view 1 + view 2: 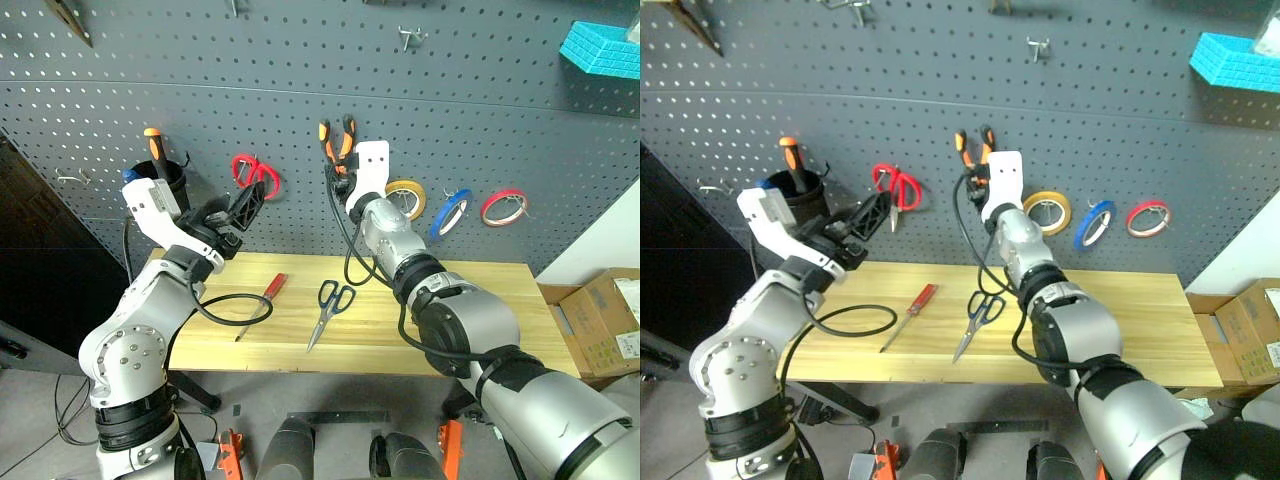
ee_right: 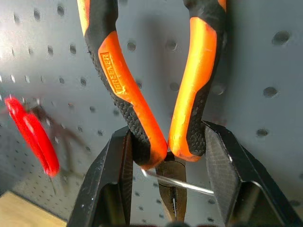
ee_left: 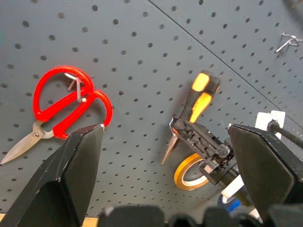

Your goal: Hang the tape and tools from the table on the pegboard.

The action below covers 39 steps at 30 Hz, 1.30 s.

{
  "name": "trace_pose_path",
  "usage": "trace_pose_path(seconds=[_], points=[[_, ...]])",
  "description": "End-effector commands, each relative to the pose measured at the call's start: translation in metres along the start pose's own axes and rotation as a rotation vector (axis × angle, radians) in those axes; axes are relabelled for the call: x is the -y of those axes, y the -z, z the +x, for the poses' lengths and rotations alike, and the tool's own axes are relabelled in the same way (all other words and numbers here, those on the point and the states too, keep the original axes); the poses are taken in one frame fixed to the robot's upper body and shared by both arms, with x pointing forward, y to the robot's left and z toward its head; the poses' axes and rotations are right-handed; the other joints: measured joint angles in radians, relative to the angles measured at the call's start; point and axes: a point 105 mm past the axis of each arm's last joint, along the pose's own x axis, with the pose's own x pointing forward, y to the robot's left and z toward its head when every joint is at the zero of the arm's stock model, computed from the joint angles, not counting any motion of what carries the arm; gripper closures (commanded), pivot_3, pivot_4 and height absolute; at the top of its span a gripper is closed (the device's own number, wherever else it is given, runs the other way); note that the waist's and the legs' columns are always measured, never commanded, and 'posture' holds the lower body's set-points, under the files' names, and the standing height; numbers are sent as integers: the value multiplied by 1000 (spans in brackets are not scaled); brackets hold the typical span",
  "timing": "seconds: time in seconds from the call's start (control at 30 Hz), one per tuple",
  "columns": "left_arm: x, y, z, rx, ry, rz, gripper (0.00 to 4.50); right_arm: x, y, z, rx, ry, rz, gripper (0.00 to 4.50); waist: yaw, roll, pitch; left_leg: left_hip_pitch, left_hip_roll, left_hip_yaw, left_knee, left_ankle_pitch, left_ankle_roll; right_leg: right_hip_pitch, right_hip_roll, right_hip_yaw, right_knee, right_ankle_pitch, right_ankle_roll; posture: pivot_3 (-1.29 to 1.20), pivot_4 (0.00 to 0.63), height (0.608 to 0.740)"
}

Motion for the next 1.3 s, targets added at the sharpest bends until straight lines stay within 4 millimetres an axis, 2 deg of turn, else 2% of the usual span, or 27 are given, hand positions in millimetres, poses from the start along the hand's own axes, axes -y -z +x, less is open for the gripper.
trace_pose_path(seconds=[0.03,0.1,0.13,0.2,0.33,0.37,0.57,0.63,0.73,0.8,0.9,1.07,1.3], points=[[13,-7,4,31,52,10,0,-5,-3,1,3,-27,-38,2738,0,0,0,0,0,0,-1,0,0,0,0,0,0,0,0,422,117,740],[12,-6,7,28,55,8,0,-3,-6,1,7,-25,-57,2738,0,0,0,0,0,0,-1,0,0,0,0,-1,0,-1,-1,409,118,740],[12,-5,8,26,55,8,0,-2,-7,2,10,-30,-63,2025,0,1,0,0,0,0,-1,0,0,0,0,-1,0,-1,-1,404,119,740],[11,-2,10,20,53,7,0,-1,-10,2,18,-35,-63,1544,-1,1,1,0,0,-1,-1,0,0,0,0,-1,0,-1,-1,391,119,740],[7,10,16,-36,33,76,0,8,-14,1,32,-9,-86,127,-4,3,4,0,0,0,-1,0,0,0,0,-1,0,-1,-1,367,122,740],[6,16,19,-63,29,99,0,9,-15,0,38,-13,-94,34,-5,3,5,0,0,0,-1,0,0,0,0,-1,0,-1,-1,329,111,740],[-9,55,29,-190,-35,184,0,22,-6,-22,79,-100,-129,34,-17,3,5,-1,-1,0,0,0,0,0,-1,0,-2,-1,-1,249,107,740],[-15,66,29,-231,-53,225,0,23,-3,-35,78,-122,-136,34,-34,3,5,-2,-1,0,-1,0,0,0,-1,0,-2,-1,0,216,114,740],[-25,85,25,-308,-89,260,0,24,-1,-66,63,-156,-137,34,-58,4,6,-2,-1,1,-1,0,0,-1,-1,1,0,-1,1,160,122,740],[-33,98,20,-365,-126,285,0,19,0,-88,40,-196,-122,34,-78,5,6,-2,-1,1,-2,0,0,-2,-1,1,1,-1,2,145,122,740],[-44,125,14,-471,-156,358,0,2,2,-123,-3,-329,-127,34,-106,7,7,-1,0,1,-2,0,0,-2,-1,1,2,-1,2,110,126,740],[-60,161,4,-610,-206,435,0,-15,26,-168,-103,-527,-236,34,-149,7,9,1,0,2,0,0,0,-1,-1,2,2,-3,0,69,141,740],[-80,189,-22,-767,-312,504,0,-19,44,-191,-160,-633,-276,34,-171,8,15,3,0,3,0,0,0,0,-1,3,2,-3,1,57,161,740]])
